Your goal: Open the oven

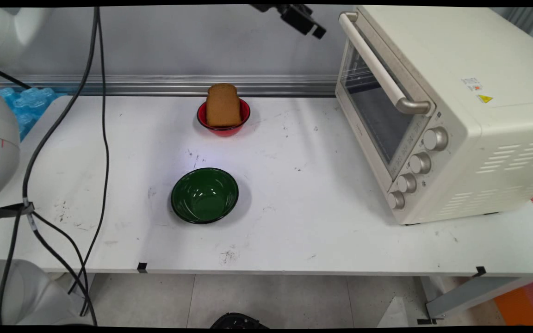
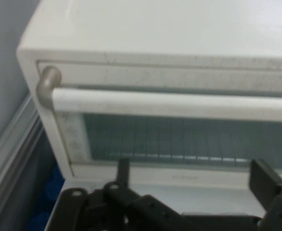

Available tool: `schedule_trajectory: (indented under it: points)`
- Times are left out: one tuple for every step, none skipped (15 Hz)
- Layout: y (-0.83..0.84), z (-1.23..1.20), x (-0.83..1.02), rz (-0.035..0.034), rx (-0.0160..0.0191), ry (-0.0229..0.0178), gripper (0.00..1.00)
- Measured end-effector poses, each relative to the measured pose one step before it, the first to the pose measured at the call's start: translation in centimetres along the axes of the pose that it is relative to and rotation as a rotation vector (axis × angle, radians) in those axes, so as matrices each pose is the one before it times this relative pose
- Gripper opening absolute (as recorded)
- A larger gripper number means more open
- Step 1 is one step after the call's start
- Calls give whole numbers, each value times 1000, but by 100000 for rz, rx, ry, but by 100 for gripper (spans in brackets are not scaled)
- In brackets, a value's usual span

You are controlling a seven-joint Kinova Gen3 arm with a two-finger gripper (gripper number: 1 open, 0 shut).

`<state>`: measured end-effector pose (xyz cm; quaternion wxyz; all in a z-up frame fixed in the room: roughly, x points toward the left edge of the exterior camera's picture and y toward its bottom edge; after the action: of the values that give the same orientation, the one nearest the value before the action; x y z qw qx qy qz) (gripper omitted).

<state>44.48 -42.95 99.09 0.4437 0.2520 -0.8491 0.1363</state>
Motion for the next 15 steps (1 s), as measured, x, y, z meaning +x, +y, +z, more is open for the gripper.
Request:
schedule_trajectory:
  points:
    - [87,269,344,-142,-333,715,0]
    - [101,374,423,-245,-404,957,0]
    - [95,367,383,-234,-387,882,0]
    - [87,439,353,-285,-426,811,0]
    - [47,292,177,-184,-259,428,0]
    - [51,320,192,-242,-264,517,0]
    - [52,311,132,-159,-322,355,0]
    - [75,506,181,-221,-574,436,0]
    - [51,345,84,-128,-396,278,0]
    - [57,500,87,-196,-533,326,0]
    - [41,462,65,-192,-442,290,0]
    - [26,431,38,-209,-372,250,0]
    - [25,390,15,-144,-367,145,0]
    - [38,593,33,-179,-573,194,0]
    - [18,391,-11,-135,-360,104,0]
